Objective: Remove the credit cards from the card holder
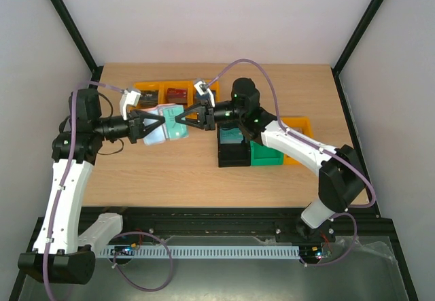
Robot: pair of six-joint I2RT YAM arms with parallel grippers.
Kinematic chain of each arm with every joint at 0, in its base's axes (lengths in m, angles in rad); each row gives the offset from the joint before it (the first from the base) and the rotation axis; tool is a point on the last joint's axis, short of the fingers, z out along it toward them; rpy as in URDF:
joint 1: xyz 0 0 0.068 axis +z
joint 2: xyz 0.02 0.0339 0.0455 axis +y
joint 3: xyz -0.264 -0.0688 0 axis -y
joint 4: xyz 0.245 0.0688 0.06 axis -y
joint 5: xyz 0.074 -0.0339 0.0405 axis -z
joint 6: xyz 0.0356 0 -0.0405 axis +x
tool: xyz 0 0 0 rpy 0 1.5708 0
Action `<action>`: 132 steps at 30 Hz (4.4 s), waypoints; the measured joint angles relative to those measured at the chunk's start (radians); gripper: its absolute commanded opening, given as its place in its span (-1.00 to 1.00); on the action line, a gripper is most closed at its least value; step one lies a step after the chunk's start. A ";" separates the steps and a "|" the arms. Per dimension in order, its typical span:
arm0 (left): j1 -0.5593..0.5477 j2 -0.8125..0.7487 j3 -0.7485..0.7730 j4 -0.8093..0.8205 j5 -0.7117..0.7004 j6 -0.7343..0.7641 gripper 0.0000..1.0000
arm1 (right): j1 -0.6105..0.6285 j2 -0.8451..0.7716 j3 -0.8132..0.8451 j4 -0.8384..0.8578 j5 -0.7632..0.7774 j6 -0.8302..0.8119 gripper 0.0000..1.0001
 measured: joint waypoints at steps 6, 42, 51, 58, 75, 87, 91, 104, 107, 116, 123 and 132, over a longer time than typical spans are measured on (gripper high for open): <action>0.009 0.000 0.010 -0.039 0.008 0.039 -0.96 | -0.003 -0.018 0.000 -0.056 0.015 -0.053 -0.92; -0.035 -0.034 -0.067 0.249 -0.066 -0.259 -0.96 | 0.009 0.005 0.052 0.017 0.157 0.071 -0.97; -0.003 -0.102 -0.077 0.210 -0.004 -0.221 -0.96 | 0.047 -0.109 0.005 -0.075 0.216 0.002 -0.94; 0.010 -0.117 -0.079 0.207 0.017 -0.214 -0.96 | 0.046 -0.127 0.005 -0.092 0.219 -0.021 -0.97; 0.068 -0.112 -0.009 0.020 -0.121 -0.021 0.61 | 0.047 -0.180 0.030 -0.318 0.190 -0.186 -0.97; 0.071 -0.163 -0.125 0.080 0.048 -0.043 -0.16 | 0.091 -0.155 0.031 -0.270 0.134 -0.156 -0.94; 0.071 -0.197 -0.165 0.092 0.095 -0.042 -0.95 | 0.099 -0.137 0.027 -0.260 0.136 -0.145 -0.67; 0.098 -0.296 -0.251 0.087 0.117 -0.022 -0.96 | 0.105 -0.305 -0.100 -0.369 0.165 -0.355 0.43; 0.100 -0.305 -0.250 0.080 0.133 0.002 -0.96 | 0.098 -0.368 -0.107 -0.426 0.217 -0.423 0.50; 0.100 -0.236 -0.195 0.002 0.193 0.112 -0.96 | 0.093 -0.407 -0.094 -0.548 0.310 -0.562 0.82; 0.091 -0.190 -0.101 -0.132 0.218 0.267 -0.96 | 0.093 -0.354 -0.024 -0.594 0.321 -0.633 0.93; 0.075 -0.150 -0.053 -0.207 0.233 0.349 -0.96 | 0.093 -0.208 0.100 -0.609 0.209 -0.683 0.45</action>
